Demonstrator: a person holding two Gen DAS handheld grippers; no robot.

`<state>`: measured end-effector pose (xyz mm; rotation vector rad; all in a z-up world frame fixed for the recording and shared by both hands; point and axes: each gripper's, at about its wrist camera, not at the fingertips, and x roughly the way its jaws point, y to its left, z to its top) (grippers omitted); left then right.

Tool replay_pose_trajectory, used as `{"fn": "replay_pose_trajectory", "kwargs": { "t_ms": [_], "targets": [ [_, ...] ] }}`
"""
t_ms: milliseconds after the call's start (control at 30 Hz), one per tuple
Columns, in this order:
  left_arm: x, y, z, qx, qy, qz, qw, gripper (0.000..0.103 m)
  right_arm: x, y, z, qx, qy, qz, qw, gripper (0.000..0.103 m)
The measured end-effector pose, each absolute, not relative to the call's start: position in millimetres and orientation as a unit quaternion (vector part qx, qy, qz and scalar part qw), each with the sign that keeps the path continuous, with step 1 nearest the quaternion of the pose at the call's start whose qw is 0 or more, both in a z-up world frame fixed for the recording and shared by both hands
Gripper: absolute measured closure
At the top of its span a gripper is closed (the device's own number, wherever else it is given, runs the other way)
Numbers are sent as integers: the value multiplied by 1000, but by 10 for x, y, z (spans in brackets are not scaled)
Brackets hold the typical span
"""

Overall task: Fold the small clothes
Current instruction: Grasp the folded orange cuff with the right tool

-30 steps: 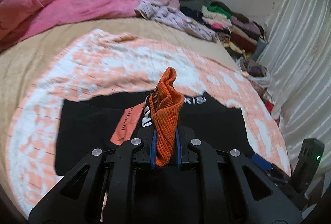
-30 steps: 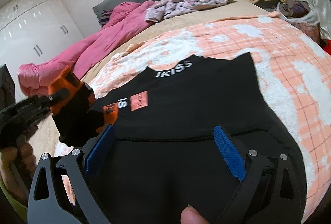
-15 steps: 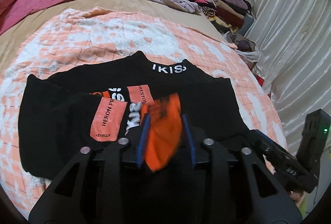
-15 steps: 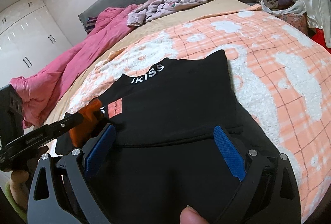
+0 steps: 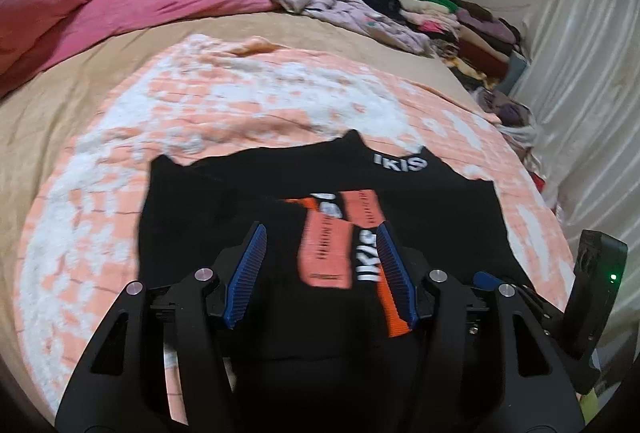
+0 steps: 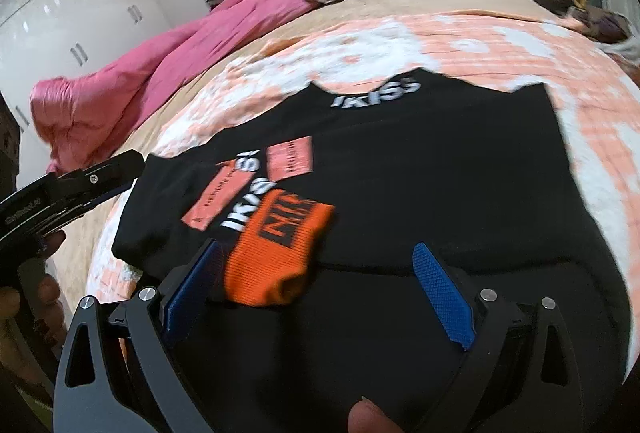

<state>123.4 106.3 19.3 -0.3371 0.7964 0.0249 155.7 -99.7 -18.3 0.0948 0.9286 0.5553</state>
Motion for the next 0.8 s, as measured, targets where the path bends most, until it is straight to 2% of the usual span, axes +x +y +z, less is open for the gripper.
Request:
{"fn": "replay_pose_trajectory", "kwargs": {
  "t_ms": [67,133,200,267,333,433,467,800],
  "targets": [
    [1177,1158,185,-168,381,25,909,50,1610,-864,-239,38,450,265,852,8],
    [1125,1239,184,-172,378,34,909,50,1670,-776,-315,39,461,265,846,15],
    [1088,1315,191,-178,374,39,909,49,1708,-722,-382,47,474,267,838,29],
    [1039,1399,198,-183,368,48,910,49,1724,-665,-433,51,479,266,835,38],
    [991,1490,212,-190,362,58,911,49,1716,-619,-440,49,476,270,835,52],
    [943,1595,212,-201,358,67,909,49,1688,-569,-415,46,470,278,837,80],
    [927,1625,213,-202,357,70,909,49,1676,-558,-389,41,460,275,843,95],
    [797,1784,232,-219,350,92,906,49,1559,-615,66,28,383,310,869,96]
  ]
}}
